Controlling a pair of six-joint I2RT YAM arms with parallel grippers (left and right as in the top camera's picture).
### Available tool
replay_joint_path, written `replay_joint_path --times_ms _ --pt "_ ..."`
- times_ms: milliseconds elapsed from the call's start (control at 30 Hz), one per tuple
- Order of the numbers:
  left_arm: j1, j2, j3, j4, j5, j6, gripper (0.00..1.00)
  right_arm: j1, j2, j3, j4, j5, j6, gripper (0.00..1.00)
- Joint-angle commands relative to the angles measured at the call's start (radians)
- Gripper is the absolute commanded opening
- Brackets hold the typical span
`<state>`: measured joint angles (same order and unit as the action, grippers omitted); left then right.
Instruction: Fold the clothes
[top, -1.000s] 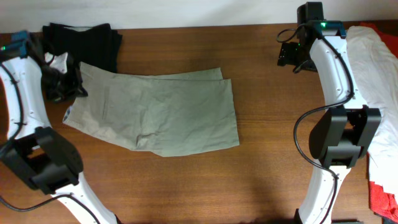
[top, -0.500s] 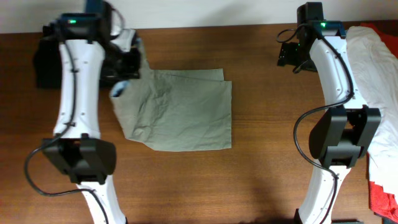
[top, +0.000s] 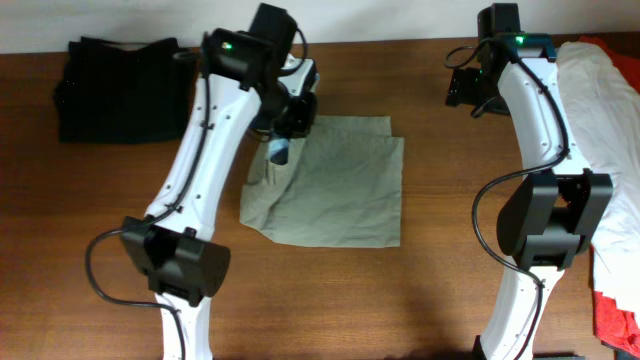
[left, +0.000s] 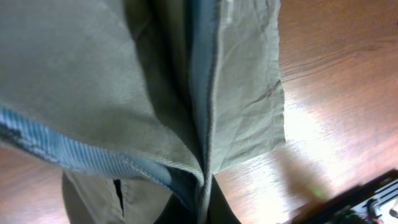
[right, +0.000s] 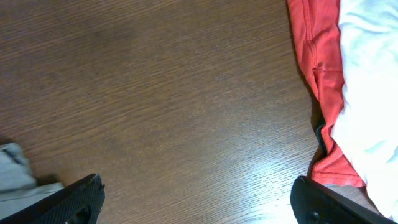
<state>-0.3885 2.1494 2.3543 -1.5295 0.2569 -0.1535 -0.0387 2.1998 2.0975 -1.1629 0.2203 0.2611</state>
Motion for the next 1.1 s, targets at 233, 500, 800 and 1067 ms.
replay_joint_path --times_ms 233,500,800,1067 --pt "-0.026 0.055 0.005 -0.061 -0.285 -0.271 0.00 0.005 -0.037 0.016 0.000 0.017 0.002 0.99" --pt "0.188 -0.003 0.016 -0.159 -0.359 -0.272 0.00 0.005 -0.037 0.016 0.000 0.017 0.002 0.99" --pt "0.322 -0.213 0.031 -0.158 -0.412 -0.272 0.01 0.005 -0.037 0.016 0.000 0.017 0.002 0.99" --pt "0.258 -0.283 0.030 -0.158 -0.391 -0.268 0.00 0.005 -0.037 0.016 0.000 0.017 0.002 0.99"
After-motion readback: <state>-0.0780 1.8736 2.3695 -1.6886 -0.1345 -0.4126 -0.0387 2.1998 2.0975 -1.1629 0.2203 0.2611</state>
